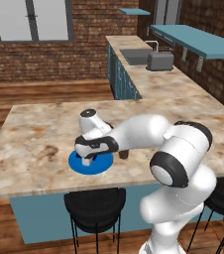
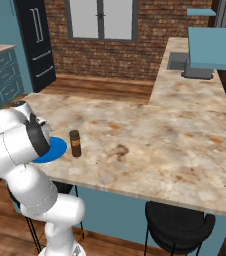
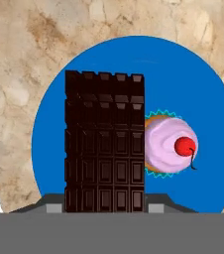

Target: Take the cinnamon bottle from the cabinet and place it on the dining table, next to the plate with the cupcake. Then take the chocolate from the dining counter and place it on the cupcake plate.

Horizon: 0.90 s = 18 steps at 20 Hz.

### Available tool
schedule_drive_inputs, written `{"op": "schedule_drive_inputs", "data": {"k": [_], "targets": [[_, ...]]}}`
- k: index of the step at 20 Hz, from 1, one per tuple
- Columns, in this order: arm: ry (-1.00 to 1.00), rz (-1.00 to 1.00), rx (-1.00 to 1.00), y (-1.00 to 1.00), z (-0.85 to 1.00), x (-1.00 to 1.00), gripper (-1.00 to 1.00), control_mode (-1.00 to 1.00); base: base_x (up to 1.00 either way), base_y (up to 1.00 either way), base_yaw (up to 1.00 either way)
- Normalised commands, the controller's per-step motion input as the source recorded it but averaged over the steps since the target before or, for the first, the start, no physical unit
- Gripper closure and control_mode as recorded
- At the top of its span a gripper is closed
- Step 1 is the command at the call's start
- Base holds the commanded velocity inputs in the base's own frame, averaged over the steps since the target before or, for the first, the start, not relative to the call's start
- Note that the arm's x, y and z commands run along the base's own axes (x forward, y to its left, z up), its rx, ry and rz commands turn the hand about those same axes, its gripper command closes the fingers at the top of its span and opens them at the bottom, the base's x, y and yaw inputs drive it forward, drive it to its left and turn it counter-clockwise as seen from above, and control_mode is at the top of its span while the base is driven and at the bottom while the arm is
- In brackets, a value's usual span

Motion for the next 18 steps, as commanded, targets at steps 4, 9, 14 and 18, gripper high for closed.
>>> {"op": "schedule_drive_inputs", "data": {"k": [4, 9, 14, 18], "targets": [[0.11, 0.0, -0.07, 0.06, -0.43, 0.2, 1.0, -1.0, 0.0, 0.0, 0.0], [0.06, 0.0, -0.07, 0.1, -0.35, 0.29, 1.0, -1.0, 0.0, 0.0, 0.0], [0.0, 0.02, -0.01, 0.04, -0.11, 0.0, -1.0, -1.0, 0.0, 0.0, 0.0], [0.0, 0.0, 0.0, 0.0, -0.01, -0.04, -1.0, -1.0, 0.0, 0.0, 0.0]]}}
